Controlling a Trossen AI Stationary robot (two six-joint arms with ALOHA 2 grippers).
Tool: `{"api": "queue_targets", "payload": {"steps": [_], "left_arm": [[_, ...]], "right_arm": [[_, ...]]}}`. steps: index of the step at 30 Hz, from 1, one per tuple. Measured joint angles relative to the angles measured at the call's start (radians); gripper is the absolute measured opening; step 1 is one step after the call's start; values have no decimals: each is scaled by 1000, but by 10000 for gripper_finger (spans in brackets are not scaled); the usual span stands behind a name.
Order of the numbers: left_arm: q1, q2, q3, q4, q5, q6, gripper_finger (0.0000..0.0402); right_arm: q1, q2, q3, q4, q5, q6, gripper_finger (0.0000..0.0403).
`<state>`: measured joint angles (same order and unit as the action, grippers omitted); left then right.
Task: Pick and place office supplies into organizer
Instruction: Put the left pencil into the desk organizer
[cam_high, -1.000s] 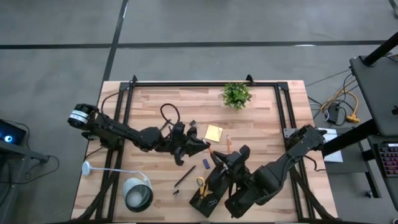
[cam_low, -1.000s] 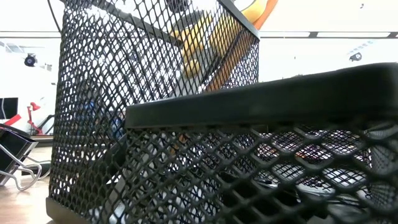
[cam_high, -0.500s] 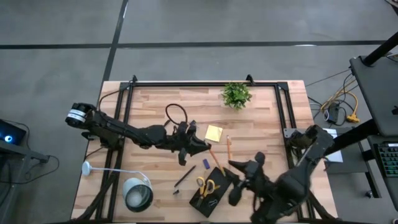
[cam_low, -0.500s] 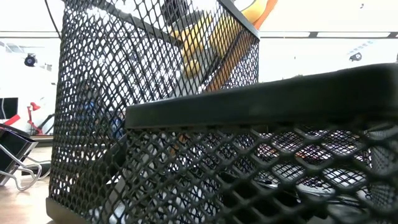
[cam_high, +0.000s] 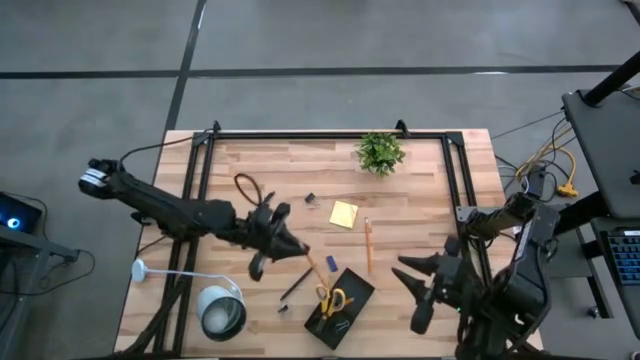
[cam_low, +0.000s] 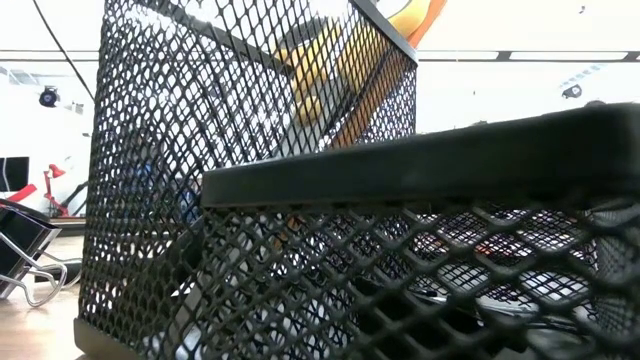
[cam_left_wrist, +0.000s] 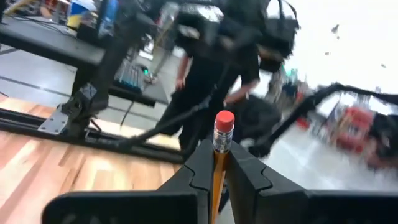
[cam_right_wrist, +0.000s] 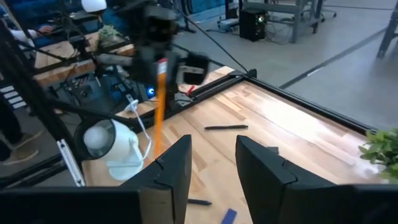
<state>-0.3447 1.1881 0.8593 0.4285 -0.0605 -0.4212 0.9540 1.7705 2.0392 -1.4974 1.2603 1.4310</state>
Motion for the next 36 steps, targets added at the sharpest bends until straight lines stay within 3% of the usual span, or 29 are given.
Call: {"api": "queue_targets", "payload": {"steps": [13,36], "left_arm": [[-160,59,0,-55,6,143,8],[-196,406,26,39,26,222,8]], "right_arm": [[-9,1,-5,-74,-4,108,99],[-10,3,-64,-74,-42,219,93]]}}
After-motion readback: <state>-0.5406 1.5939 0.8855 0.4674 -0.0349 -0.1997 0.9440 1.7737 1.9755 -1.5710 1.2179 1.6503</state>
